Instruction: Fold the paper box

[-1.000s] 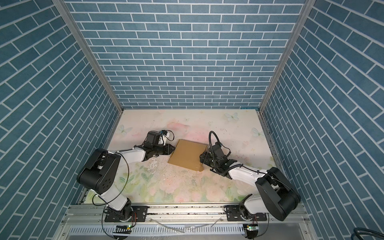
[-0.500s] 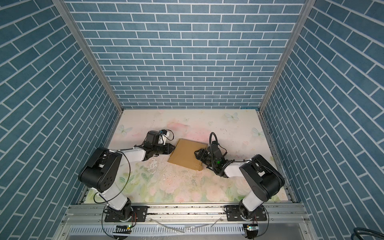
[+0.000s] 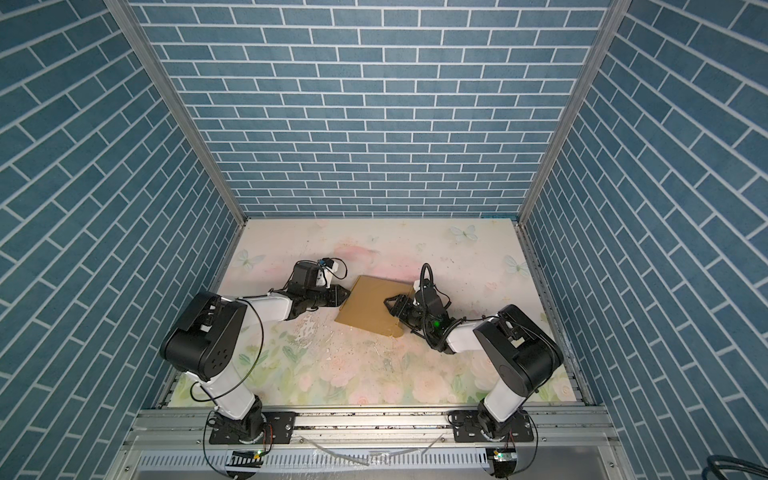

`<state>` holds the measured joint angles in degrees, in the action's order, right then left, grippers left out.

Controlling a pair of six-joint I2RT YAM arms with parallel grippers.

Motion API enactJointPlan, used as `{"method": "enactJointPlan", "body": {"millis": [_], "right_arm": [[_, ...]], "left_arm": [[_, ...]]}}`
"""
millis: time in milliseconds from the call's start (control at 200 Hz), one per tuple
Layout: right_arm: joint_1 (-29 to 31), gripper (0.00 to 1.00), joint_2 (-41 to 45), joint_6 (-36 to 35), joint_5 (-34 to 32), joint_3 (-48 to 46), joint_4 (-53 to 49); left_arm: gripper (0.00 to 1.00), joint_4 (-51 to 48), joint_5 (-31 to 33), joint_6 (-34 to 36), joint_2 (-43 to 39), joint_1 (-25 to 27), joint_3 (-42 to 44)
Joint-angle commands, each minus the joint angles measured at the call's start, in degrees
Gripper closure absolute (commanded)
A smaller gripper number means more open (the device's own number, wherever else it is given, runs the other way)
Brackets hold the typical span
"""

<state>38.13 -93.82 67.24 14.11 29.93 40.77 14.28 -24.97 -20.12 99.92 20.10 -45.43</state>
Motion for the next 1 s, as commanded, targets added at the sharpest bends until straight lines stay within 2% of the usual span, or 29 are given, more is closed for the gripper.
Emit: {"method": "enactJointPlan", "body": {"millis": [0, 460, 535, 710, 995], "right_arm": [[-0.1, 0.32, -0.9, 1.2, 1.3, 3.1, 2.0], [1.1, 0.33, -3.8, 2.4, 2.1, 8.2, 2.3], [1.4, 0.36, -4.0, 2.4, 2.0, 8.8, 1.8], [1.7, 0.48, -4.1, 2.3, 1.8, 9.4, 1.1], [1.9, 0.58, -3.5, 1.9, 1.3, 9.5, 0.0]], "left_arm": [[0.73, -6.1, 1.4, 0.3, 3.2, -0.1, 0.3], [0.73, -4.8, -0.7, -1.8, 4.4, -0.1, -1.4], [0.73, -4.2, -1.0, -2.2, 4.5, -0.1, -1.2], [0.73, -3.6, -1.1, -2.7, 4.5, -0.1, -0.8], [0.71, -2.7, -1.5, -4.2, 4.2, -0.1, -1.6]]}}
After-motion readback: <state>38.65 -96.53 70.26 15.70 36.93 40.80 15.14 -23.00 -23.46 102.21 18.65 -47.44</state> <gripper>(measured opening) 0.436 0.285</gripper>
